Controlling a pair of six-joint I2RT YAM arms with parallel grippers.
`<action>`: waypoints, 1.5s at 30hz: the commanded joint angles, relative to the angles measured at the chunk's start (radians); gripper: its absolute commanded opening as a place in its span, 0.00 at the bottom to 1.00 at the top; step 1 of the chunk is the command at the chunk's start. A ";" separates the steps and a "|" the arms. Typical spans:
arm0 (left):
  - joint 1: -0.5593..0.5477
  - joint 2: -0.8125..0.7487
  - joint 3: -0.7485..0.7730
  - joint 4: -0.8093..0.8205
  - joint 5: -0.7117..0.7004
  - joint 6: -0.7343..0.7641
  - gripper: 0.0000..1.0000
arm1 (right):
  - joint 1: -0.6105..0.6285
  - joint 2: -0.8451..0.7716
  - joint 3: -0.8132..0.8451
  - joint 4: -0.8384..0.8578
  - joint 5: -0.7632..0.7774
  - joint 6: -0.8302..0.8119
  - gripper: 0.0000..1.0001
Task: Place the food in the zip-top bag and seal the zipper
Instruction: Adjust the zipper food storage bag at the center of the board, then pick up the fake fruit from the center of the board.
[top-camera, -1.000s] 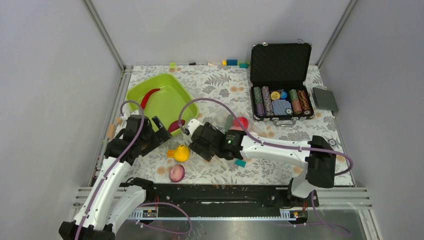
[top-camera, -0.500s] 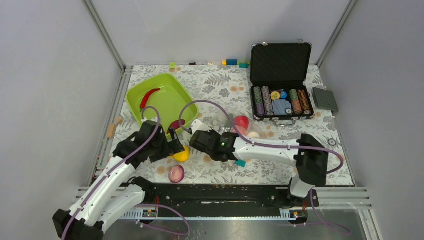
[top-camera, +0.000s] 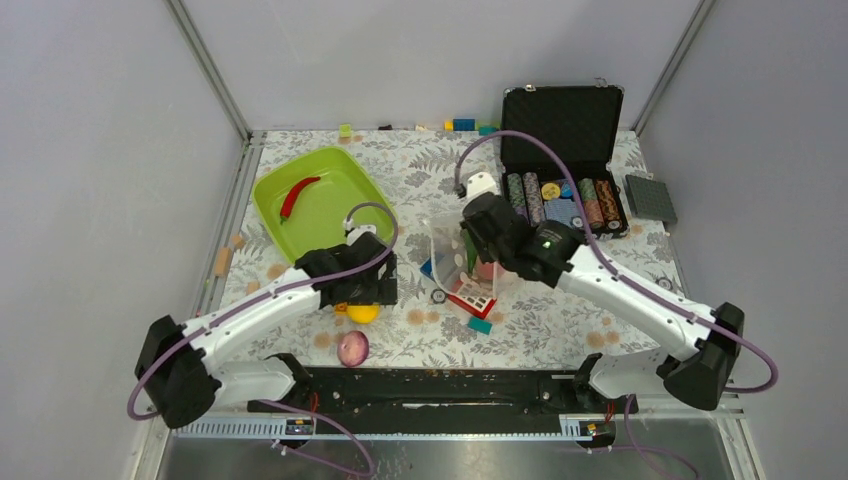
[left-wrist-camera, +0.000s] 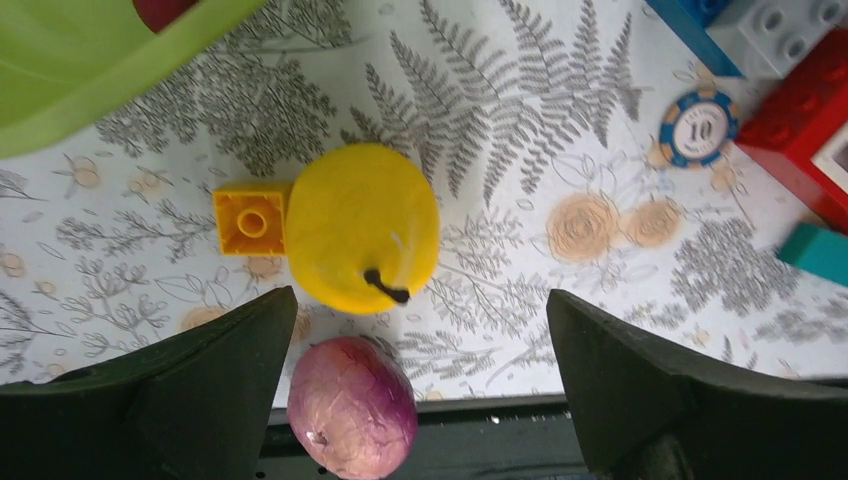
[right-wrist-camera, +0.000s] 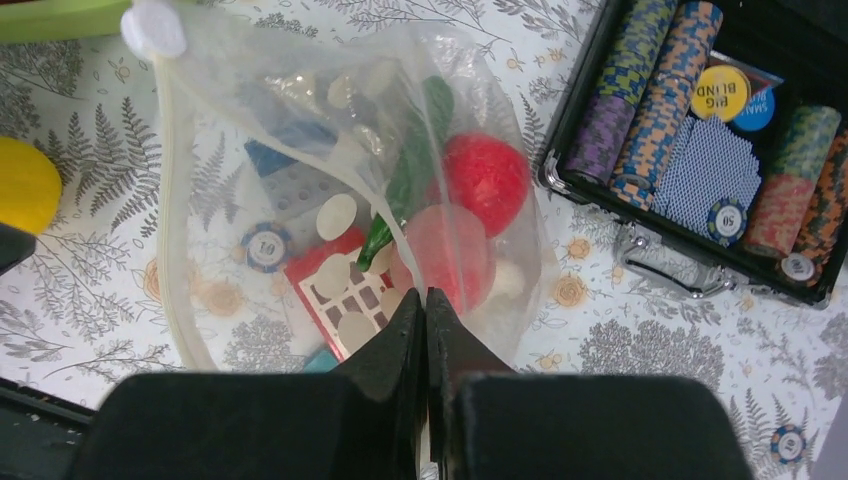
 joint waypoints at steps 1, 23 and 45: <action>-0.009 0.080 0.075 0.027 -0.149 0.016 0.99 | -0.102 -0.071 0.028 -0.068 -0.119 0.064 0.00; -0.009 0.141 -0.025 0.112 -0.073 -0.002 0.31 | -0.379 -0.181 0.145 -0.093 -0.580 0.154 0.00; -0.007 -0.286 0.095 -0.180 -0.454 -0.244 0.00 | -0.157 -0.070 -0.047 0.391 -0.924 0.497 0.00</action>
